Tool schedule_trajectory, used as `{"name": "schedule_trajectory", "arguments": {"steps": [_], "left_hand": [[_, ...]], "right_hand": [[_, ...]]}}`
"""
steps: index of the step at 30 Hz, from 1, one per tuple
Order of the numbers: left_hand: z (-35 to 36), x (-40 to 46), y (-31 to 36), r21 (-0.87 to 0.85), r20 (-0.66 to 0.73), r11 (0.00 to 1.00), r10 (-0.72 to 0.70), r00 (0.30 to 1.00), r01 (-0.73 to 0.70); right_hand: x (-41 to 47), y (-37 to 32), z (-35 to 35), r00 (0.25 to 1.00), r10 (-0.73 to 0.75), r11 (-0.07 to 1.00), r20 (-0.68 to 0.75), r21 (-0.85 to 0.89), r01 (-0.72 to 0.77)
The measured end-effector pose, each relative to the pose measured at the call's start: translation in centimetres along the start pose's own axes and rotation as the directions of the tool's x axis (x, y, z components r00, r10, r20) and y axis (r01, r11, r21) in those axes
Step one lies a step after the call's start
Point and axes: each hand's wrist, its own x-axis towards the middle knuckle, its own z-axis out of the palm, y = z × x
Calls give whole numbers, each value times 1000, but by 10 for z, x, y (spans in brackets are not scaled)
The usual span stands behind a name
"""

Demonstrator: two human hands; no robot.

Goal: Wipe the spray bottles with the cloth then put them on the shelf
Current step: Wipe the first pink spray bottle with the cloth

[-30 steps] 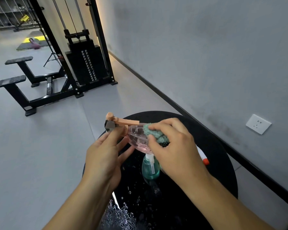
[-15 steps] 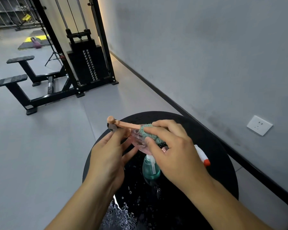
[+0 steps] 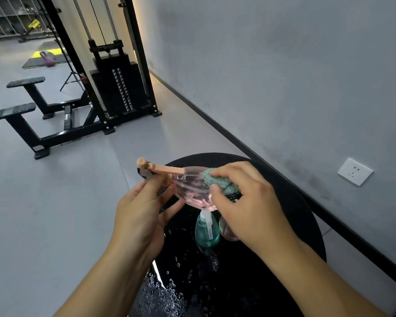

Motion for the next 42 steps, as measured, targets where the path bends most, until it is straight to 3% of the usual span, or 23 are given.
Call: {"name": "schedule_trajectory", "arguments": {"steps": [3,7,12,18,23,29,34,42], "left_hand": [[1,-1,-2,9,17,1000,-4,1000,3],[3,-2,-4,27,39,1000,-2,999,1],[0,1,1,-21,16,1000,15,1000,-15],[6,-4,-4,9,68,1000,21,997,-22],[0,2,1,-13,76,999,46,996,-45],[3,-1,-5,1,112,1000,30,993,-30],[0,2,1,-2,105,998,60,993,-60],[2,-3,-5,32,125,996,82,989,-87]], "right_hand": [[-1,1,-1,998,51,997,-39,54,-49],[-3,-3,0,999,-33,999,33,11,32],[2,3,-7,994,101,987,-49,134,-94],[-1,-3,1,998,-54,998,44,-24,55],[3,2,-8,997,64,993,-39,100,-60],[-1,-7,-2,997,-56,998,44,-13,56],[4,0,-11,994,85,994,-67,68,-81],[0,-7,-1,995,-63,997,74,-38,66]]}}
